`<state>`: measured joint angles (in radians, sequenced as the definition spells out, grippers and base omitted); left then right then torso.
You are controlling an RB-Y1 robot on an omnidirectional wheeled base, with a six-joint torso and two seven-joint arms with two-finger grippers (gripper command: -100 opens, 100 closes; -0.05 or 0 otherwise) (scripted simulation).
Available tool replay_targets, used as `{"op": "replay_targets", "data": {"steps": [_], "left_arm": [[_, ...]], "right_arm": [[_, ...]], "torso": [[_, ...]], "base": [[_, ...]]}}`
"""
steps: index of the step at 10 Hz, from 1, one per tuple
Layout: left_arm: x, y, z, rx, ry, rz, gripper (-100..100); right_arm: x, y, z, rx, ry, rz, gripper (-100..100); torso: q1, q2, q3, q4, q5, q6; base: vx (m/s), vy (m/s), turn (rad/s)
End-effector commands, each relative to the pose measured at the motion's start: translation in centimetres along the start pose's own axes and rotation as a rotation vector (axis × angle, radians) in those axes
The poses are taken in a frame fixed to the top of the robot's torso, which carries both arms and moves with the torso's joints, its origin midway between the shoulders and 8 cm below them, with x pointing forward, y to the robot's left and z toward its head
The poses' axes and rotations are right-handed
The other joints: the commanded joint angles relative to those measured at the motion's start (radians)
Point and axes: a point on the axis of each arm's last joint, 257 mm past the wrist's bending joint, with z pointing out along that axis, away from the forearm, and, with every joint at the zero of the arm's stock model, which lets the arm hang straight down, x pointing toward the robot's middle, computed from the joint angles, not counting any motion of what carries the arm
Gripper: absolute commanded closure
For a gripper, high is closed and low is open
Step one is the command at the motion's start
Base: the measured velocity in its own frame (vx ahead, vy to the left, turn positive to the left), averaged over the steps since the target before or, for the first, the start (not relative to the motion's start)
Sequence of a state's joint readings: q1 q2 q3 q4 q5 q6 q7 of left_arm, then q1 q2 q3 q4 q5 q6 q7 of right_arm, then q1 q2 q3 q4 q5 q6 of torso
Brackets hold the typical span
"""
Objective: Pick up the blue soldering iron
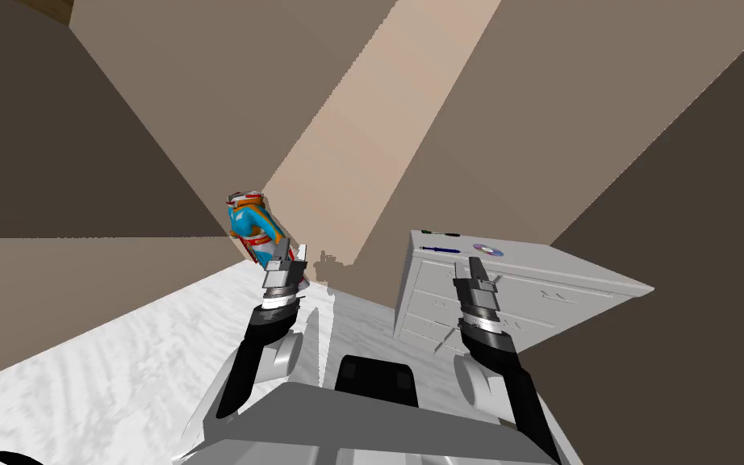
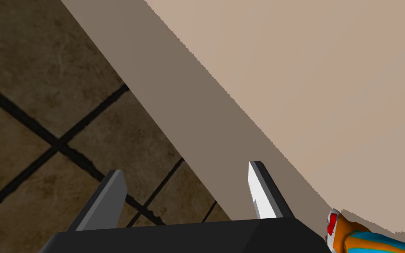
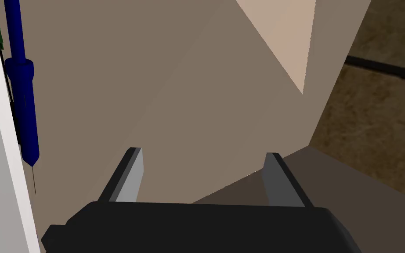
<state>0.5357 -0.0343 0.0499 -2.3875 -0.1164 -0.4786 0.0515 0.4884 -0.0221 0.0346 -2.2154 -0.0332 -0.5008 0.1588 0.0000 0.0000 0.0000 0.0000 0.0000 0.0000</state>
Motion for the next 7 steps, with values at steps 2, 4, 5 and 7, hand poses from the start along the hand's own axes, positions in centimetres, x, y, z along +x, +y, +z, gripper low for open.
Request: {"op": "replay_targets", "data": {"steps": [2,4,5,7], "left_arm": [[0.00,0.00,0.00,0.000,0.000,0.000,0],[0.00,0.00,0.00,0.000,0.000,0.000,0],[0.00,0.00,0.00,0.000,0.000,0.000,0],[0.00,0.00,0.00,0.000,0.000,0.000,0]], "right_arm": [[0.13,0.15,0.10,-0.020,0.045,-0.041,-100],[0.21,0.30,0.18,-0.047,0.094,-0.093,-100],[0.20,0.36,0.22,-0.062,0.118,-0.122,-100],[0.35,0.40,0.24,-0.081,0.162,-0.163,-100]], "torso": [[-0.001,0.002,0.001,0.000,0.000,0.000],[-0.002,0.006,0.003,0.001,-0.001,0.000],[-0.003,0.007,0.004,0.002,-0.001,0.000],[-0.003,0.006,0.004,0.001,-0.001,0.000]], "base": [[-0.054,-0.017,-0.010],[-0.101,-0.033,-0.009],[-0.119,-0.048,-0.010],[-0.071,-0.028,-0.003]]}}
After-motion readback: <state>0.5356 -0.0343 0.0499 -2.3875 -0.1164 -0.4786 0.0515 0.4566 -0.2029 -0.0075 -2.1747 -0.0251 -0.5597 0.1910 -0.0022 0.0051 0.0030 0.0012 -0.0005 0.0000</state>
